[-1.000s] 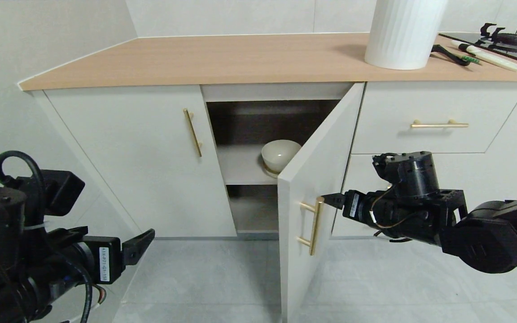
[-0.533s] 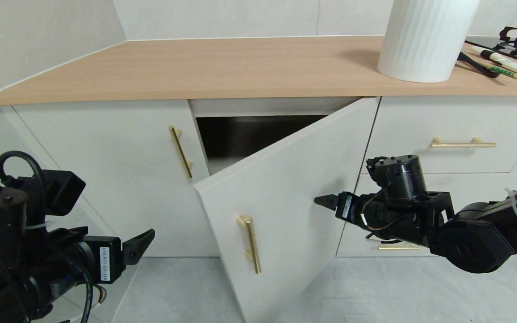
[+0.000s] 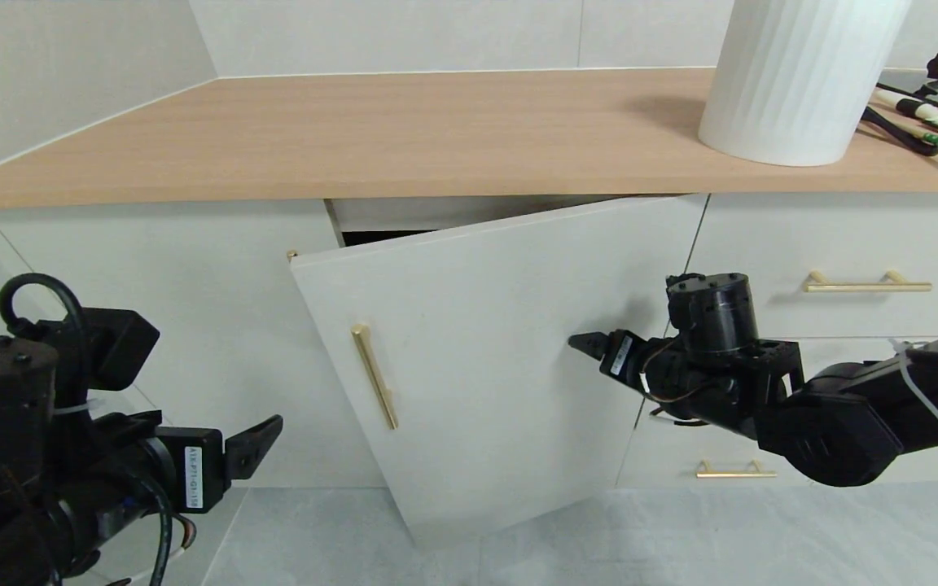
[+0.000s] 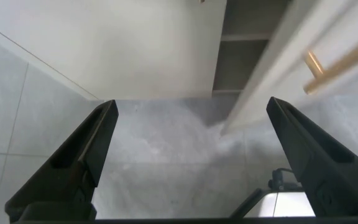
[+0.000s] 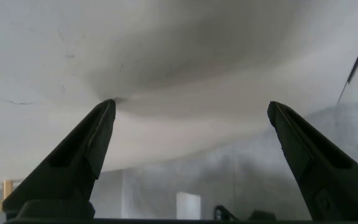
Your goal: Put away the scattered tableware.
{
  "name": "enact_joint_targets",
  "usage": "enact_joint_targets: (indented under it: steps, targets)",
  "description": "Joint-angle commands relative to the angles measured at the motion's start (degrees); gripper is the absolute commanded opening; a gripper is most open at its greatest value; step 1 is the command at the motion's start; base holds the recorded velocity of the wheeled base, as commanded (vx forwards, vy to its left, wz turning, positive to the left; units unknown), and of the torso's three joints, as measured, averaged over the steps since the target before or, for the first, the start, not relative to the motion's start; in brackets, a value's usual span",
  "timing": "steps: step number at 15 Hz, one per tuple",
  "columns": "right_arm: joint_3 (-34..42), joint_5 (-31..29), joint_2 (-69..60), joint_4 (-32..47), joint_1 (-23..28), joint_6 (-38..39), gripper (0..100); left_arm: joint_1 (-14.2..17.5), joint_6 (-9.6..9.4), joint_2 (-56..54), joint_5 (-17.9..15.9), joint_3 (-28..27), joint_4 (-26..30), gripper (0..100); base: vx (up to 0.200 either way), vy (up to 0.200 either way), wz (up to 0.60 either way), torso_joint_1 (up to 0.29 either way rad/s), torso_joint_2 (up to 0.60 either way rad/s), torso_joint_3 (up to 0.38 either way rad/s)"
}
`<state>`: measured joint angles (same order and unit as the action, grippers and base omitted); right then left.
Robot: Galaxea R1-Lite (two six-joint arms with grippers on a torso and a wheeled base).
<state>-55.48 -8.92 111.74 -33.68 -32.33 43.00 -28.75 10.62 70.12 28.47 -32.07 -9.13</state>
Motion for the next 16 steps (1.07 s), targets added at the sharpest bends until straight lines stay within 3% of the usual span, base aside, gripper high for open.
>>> enact_joint_targets:
  steps: [1,9,16]
  targets:
    - [-1.83,-1.45,1.82,-0.07,0.25,0.86,100,0.01,0.02,0.02,0.01,0.08,-0.01,100,0.0,0.0,0.0,0.0,0.0,0.0]
    - [-7.36,-7.6,5.07,-0.07,3.41,4.11,100,0.01,0.02,0.19,-0.08,0.17,-0.01,100,0.0,0.0,0.0,0.0,0.0,0.0]
    - [-3.93,-6.02,1.02,0.11,3.5,4.2,100,0.09,0.19,0.1,-0.08,0.08,-0.1,100,0.0,0.0,0.0,0.0,0.0,0.0]
